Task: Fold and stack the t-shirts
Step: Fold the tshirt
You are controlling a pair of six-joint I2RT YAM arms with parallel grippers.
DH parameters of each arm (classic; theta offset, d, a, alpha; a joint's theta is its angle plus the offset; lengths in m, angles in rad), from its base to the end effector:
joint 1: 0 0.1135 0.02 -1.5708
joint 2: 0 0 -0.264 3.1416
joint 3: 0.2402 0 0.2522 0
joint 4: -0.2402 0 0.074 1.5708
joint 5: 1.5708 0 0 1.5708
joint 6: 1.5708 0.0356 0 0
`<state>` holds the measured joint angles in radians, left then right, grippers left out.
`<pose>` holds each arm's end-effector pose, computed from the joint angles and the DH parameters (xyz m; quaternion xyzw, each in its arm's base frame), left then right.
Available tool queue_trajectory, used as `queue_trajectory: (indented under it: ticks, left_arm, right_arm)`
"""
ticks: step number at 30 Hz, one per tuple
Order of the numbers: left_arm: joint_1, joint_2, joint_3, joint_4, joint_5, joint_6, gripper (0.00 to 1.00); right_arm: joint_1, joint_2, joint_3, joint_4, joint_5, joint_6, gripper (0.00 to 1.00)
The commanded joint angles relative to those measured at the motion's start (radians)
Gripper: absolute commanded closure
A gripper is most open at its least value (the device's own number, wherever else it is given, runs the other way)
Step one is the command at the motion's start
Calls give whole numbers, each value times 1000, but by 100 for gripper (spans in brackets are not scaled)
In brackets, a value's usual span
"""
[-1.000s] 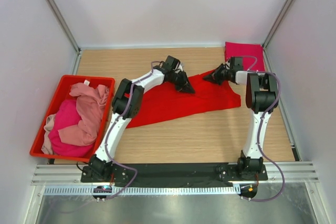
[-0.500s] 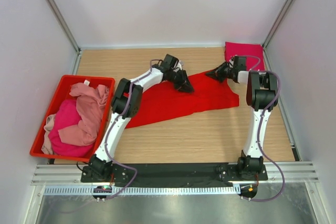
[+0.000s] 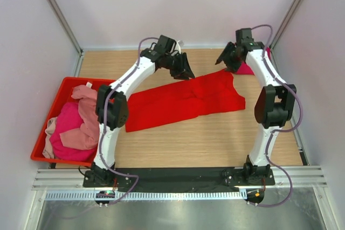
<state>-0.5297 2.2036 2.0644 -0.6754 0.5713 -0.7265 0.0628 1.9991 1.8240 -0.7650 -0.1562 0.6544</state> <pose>0.4203 -0.2684 0.2762 0.0159 0.8976 -0.4200 0.1327 0.4445 0.0335 0.2819 0.2531 0.9137 0.1780 0.2635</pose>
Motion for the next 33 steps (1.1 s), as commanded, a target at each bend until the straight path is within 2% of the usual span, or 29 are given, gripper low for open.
queue_trajectory:
  ticks: [1,2,4,5,6,10,12,16,20,26,28,33]
  left_arm:
    - [4,-146,-82,-173,-143,166,62]
    - [4,-171,-101,-191,-172,186,62]
    - [5,-250,-162,-240,-252,246,62]
    - [5,-283,-190,-246,-280,260,62]
    - [7,-309,-217,-251,-315,268,62]
    - [28,-465,-399,-233,-352,285,61]
    - [37,-501,-444,-231,-355,295,61]
    - [63,-564,-516,-234,-346,323,61]
    - [109,-602,-569,-211,-314,322,61]
    - [146,-584,-564,-214,-303,322,61]
    - [151,-576,-553,-233,-356,337,61]
    - [151,-506,-515,-274,-487,380,54]
  right_arm:
    - [106,-29,-5,-260,291,17,31]
    - [135,-31,-17,-270,317,61,23]
    - [161,-52,-87,-254,366,147,21]
    - [175,-63,-116,-213,383,240,13]
    - [198,-72,-141,-200,398,281,1]
    - [242,-37,-163,-224,532,434,0]
    - [244,-20,-166,-226,546,508,0]
    - [249,18,-190,-151,563,542,1]
    - [250,122,-161,-122,543,547,2]
    - [252,263,-37,-47,529,357,4]
    - [255,325,39,-24,541,277,4]
    - [255,415,164,73,528,-45,4]
